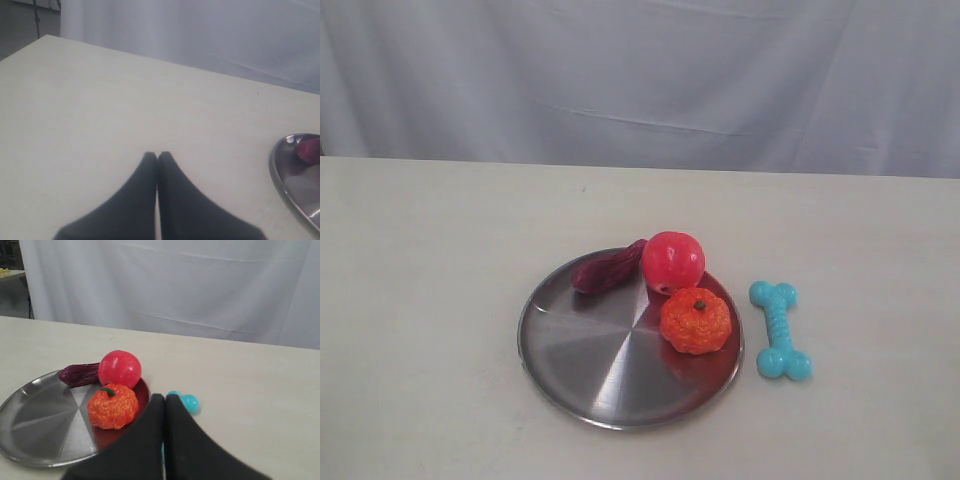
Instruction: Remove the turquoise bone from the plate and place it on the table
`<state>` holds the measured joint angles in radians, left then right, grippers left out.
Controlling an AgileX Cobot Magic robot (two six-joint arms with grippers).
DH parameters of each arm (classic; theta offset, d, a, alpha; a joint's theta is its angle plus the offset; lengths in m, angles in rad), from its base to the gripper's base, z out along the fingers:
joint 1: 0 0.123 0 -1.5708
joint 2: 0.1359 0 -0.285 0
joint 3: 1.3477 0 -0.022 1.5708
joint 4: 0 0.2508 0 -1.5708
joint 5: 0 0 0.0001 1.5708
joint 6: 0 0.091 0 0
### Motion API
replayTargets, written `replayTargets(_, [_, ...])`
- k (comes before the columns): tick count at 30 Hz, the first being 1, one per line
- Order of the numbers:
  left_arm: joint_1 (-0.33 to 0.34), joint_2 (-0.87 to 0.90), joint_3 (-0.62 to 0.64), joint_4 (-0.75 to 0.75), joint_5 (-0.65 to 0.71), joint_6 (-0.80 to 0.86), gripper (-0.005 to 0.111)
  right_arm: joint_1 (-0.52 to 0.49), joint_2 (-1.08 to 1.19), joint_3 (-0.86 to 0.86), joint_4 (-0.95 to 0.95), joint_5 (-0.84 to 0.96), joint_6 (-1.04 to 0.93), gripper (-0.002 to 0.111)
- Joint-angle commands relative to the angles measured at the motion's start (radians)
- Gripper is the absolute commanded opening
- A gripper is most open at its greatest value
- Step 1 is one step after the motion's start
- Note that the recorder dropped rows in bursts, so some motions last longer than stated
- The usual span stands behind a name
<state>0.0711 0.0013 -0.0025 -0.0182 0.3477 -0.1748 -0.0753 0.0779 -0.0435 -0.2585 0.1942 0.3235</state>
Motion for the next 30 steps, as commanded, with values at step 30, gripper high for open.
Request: replayTargets(30, [-0.005, -0.001, 0.003, -0.003, -0.005, -0.002, 0.000, -0.005, -0.064, 0.044, 0.178, 0.028, -0.269, 0.000])
